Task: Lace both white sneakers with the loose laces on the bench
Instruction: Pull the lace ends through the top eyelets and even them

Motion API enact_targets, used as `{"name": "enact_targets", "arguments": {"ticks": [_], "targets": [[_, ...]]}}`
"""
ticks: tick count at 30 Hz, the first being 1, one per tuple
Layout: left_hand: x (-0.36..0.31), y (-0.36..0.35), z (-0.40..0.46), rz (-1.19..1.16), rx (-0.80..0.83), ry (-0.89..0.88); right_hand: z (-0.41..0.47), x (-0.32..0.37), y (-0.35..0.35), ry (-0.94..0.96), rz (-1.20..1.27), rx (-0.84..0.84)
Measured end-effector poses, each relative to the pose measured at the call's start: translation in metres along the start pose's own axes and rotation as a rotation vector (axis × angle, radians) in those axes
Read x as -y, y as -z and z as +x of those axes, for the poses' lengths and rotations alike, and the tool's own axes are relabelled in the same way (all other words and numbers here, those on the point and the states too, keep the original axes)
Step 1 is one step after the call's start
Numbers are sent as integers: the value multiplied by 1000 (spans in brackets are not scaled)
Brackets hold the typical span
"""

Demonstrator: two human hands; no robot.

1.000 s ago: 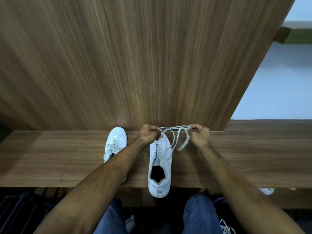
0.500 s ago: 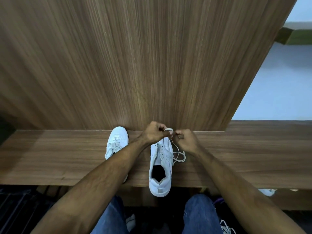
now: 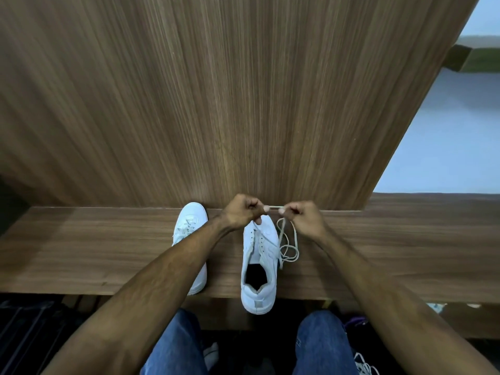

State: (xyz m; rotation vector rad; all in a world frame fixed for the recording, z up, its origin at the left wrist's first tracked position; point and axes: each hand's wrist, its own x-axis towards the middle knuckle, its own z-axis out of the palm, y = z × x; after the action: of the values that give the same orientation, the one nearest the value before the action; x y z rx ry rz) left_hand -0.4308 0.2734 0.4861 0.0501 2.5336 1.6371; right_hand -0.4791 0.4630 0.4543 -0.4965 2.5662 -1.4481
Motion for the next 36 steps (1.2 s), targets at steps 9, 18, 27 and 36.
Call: {"name": "enact_targets", "arguments": {"ticks": [9,18,27,36], "targets": [[39,55,-7,107,-229,81,7,-52,68,-464,186,-654],[28,-1,3,244,-56,-16,-15,8,-21,22,-85,160],[46,-7,-7,172,-155,46,-15,-13,-8,-10,-276,80],[60,-37,-13,132,-147,49,-23,-24,-43,81,-141,91]]}}
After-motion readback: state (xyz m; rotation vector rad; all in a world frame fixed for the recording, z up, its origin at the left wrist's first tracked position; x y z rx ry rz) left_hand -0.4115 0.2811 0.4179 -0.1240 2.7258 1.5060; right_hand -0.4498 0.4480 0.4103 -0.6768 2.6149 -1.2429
